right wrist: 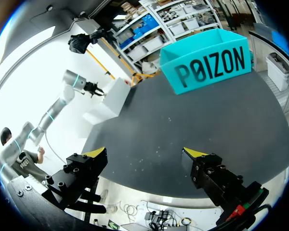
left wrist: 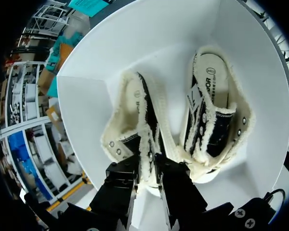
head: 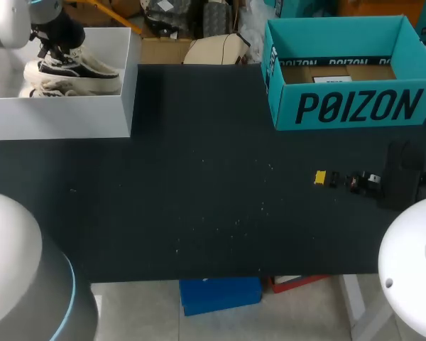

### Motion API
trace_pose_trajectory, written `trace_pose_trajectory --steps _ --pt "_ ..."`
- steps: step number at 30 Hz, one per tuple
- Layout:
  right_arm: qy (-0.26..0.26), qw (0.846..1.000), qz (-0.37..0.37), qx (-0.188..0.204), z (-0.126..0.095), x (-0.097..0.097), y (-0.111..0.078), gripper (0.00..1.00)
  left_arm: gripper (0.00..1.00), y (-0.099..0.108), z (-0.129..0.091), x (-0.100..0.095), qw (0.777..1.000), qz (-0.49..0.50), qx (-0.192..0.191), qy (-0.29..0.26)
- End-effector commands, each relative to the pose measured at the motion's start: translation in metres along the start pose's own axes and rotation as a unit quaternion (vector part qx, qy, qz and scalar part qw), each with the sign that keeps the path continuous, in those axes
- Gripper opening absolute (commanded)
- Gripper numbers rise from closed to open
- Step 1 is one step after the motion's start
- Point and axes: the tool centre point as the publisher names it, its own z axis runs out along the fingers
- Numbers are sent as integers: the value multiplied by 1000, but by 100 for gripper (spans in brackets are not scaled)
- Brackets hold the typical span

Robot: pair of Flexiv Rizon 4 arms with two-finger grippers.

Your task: Take the shoe out of the shoebox, open the shoe tongue, remove and reinsert the insole, then place the shoe into the shoebox

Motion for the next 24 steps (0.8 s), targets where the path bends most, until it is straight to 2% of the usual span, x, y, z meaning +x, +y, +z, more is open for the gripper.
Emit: trace_pose_trajectory --steps 1,3,7,9,10,15,18,22,24 --pt "2 1000 2 6 -1 -1 2 100 71 -5 -5 -1 1000 -6 -6 13" --pt "2 1000 2 6 -1 -1 2 100 86 -4 -4 -3 1000 -12 5 19" --pt "2 1000 2 6 -1 -1 2 100 96 -3 0 -7 999 -16 4 30" --pt "2 1000 2 6 -1 -1 2 100 91 -3 2 -9 999 -20 10 43" --pt "2 1000 2 6 -1 -1 2 100 81 -2 3 -10 998 -24 12 50" --pt "2 1000 2 6 -1 -1 2 100 58 -1 14 -12 994 -38 7 106" --pt "2 1000 2 6 -1 -1 2 100 49 1 16 -12 991 -48 9 128" --pt "2 1000 2 6 -1 -1 2 100 49 3 11 -10 990 -50 7 132" --pt "2 1000 2 6 -1 -1 2 100 55 4 3 -8 989 -53 3 136"
